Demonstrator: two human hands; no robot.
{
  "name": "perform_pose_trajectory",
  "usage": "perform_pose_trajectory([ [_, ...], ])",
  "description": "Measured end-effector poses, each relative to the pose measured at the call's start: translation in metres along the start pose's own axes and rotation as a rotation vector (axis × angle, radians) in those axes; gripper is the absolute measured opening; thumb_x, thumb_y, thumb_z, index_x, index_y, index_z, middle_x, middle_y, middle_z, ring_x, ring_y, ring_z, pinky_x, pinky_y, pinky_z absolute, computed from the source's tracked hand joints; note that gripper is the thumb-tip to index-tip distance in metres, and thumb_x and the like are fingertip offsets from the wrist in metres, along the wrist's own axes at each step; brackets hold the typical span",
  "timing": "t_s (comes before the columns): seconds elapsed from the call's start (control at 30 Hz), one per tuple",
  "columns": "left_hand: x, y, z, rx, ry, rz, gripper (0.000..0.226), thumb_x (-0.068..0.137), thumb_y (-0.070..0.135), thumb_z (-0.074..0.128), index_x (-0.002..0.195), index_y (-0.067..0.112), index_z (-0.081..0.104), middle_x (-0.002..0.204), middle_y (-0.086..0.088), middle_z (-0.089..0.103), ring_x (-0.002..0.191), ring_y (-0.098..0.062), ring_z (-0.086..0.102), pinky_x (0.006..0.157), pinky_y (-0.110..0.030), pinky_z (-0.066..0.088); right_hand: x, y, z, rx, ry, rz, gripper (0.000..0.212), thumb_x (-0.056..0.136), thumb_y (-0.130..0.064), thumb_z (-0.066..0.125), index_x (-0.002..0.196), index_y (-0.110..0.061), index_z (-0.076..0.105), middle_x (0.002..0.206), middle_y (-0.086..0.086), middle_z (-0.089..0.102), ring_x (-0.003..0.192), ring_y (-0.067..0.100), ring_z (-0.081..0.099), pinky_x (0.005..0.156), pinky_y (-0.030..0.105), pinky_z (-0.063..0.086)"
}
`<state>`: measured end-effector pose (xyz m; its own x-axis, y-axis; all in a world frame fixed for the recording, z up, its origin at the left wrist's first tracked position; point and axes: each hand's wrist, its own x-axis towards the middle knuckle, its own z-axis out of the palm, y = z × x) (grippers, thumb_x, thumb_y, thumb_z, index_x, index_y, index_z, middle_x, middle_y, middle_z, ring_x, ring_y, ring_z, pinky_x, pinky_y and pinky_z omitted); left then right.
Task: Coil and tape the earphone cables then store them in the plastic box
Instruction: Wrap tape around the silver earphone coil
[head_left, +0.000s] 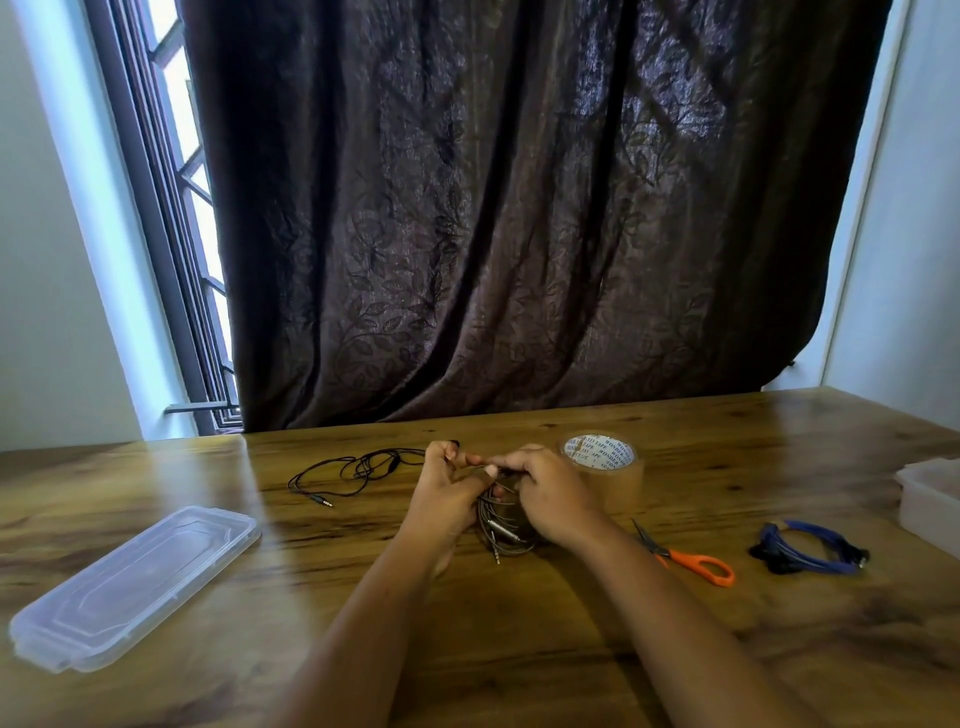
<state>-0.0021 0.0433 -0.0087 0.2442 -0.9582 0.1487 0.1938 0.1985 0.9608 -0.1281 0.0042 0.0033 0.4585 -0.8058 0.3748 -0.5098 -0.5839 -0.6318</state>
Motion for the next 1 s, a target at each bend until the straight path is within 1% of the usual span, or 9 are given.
perform_pose_trajectory([
  [0.07, 0.001, -0.002, -0.001, 0.037, -0.007, 0.015, 0.029, 0.089, -0.004, 0.057, 0.108, 0.008, 0.039, 0.104, -0.013, 0.055, 0.07, -0.013, 0.064, 0.062, -0.026, 0.055, -0.001, 0.0, 0.0, 0.062, -0.02, 0.002, 0.049, 0.091, 0.007, 0.037, 0.129, -0.013, 0.059, 0.127, 0.004, 0.055, 0.121, 0.014, 0.049, 0.084, -0.001, 0.032],
  [0.17, 0.002, -0.004, -0.001, 0.161, 0.004, 0.07, 0.028, 0.09, -0.005, 0.055, 0.112, 0.004, 0.04, 0.104, -0.013, 0.056, 0.072, -0.012, 0.063, 0.066, -0.026, 0.055, -0.002, -0.002, -0.001, 0.114, -0.025, 0.001, 0.041, 0.098, -0.008, 0.041, 0.136, -0.019, 0.052, 0.138, 0.002, 0.051, 0.129, 0.013, 0.045, 0.097, 0.015, 0.034],
  [0.23, 0.001, -0.004, 0.0, 0.219, -0.002, 0.098, 0.022, 0.09, -0.006, 0.052, 0.104, 0.008, 0.042, 0.101, -0.013, 0.056, 0.073, -0.015, 0.061, 0.065, -0.027, 0.054, -0.003, -0.004, -0.001, 0.114, -0.009, -0.022, 0.039, 0.101, -0.022, 0.043, 0.139, -0.024, 0.048, 0.139, -0.004, 0.05, 0.129, 0.01, 0.044, 0.096, 0.016, 0.032],
  [0.33, -0.001, -0.004, 0.001, 0.27, -0.034, 0.168, 0.028, 0.09, -0.009, 0.046, 0.092, 0.019, 0.046, 0.1, -0.014, 0.057, 0.079, -0.02, 0.06, 0.065, -0.031, 0.053, -0.002, -0.007, 0.001, 0.161, 0.044, -0.08, 0.033, 0.099, -0.023, 0.048, 0.131, -0.028, 0.054, 0.124, -0.009, 0.058, 0.115, 0.004, 0.052, 0.09, 0.018, 0.04],
  [0.43, -0.001, -0.002, 0.002, 0.295, -0.086, 0.213, 0.039, 0.089, -0.013, 0.044, 0.098, 0.025, 0.05, 0.11, -0.011, 0.058, 0.096, -0.024, 0.063, 0.076, -0.038, 0.058, -0.002, -0.008, 0.001, 0.197, 0.115, -0.075, 0.021, 0.097, -0.025, 0.052, 0.117, -0.027, 0.057, 0.104, -0.015, 0.059, 0.094, -0.005, 0.055, 0.078, 0.015, 0.046],
  [0.57, 0.0, -0.004, 0.003, 0.32, -0.133, 0.227, 0.047, 0.086, -0.016, 0.044, 0.103, 0.027, 0.051, 0.12, -0.013, 0.058, 0.11, -0.021, 0.061, 0.086, -0.048, 0.055, -0.003, -0.007, -0.003, 0.283, 0.153, -0.054, 0.013, 0.093, -0.028, 0.058, 0.106, -0.029, 0.059, 0.096, -0.015, 0.061, 0.088, -0.001, 0.058, 0.075, 0.026, 0.052],
  [0.8, -0.002, -0.003, 0.006, 0.352, -0.075, 0.234, 0.042, 0.086, -0.016, 0.047, 0.103, 0.023, 0.053, 0.098, -0.006, 0.053, 0.087, -0.015, 0.056, 0.069, -0.026, 0.053, 0.005, 0.002, 0.0, 0.186, 0.337, -0.063, 0.001, 0.086, -0.022, 0.067, 0.087, -0.022, 0.067, 0.1, -0.007, 0.061, 0.089, -0.004, 0.052, 0.072, 0.01, 0.039],
  [0.93, -0.001, -0.003, 0.006, 0.355, -0.063, 0.216, 0.048, 0.085, -0.016, 0.046, 0.104, 0.027, 0.055, 0.104, -0.007, 0.055, 0.097, -0.028, 0.059, 0.077, -0.048, 0.057, 0.004, 0.002, 0.0, 0.186, 0.337, -0.073, 0.005, 0.09, -0.022, 0.063, 0.085, -0.022, 0.066, 0.09, -0.007, 0.064, 0.076, 0.0, 0.052, 0.063, 0.016, 0.037],
  [1.0, -0.002, -0.004, 0.006, 0.357, -0.063, 0.209, 0.049, 0.085, -0.015, 0.047, 0.105, 0.029, 0.054, 0.106, -0.007, 0.055, 0.095, -0.029, 0.06, 0.076, -0.049, 0.056, 0.005, 0.003, 0.001, 0.192, 0.351, -0.074, 0.01, 0.093, -0.022, 0.059, 0.085, -0.021, 0.066, 0.087, -0.005, 0.065, 0.079, 0.007, 0.058, 0.067, 0.024, 0.044],
])
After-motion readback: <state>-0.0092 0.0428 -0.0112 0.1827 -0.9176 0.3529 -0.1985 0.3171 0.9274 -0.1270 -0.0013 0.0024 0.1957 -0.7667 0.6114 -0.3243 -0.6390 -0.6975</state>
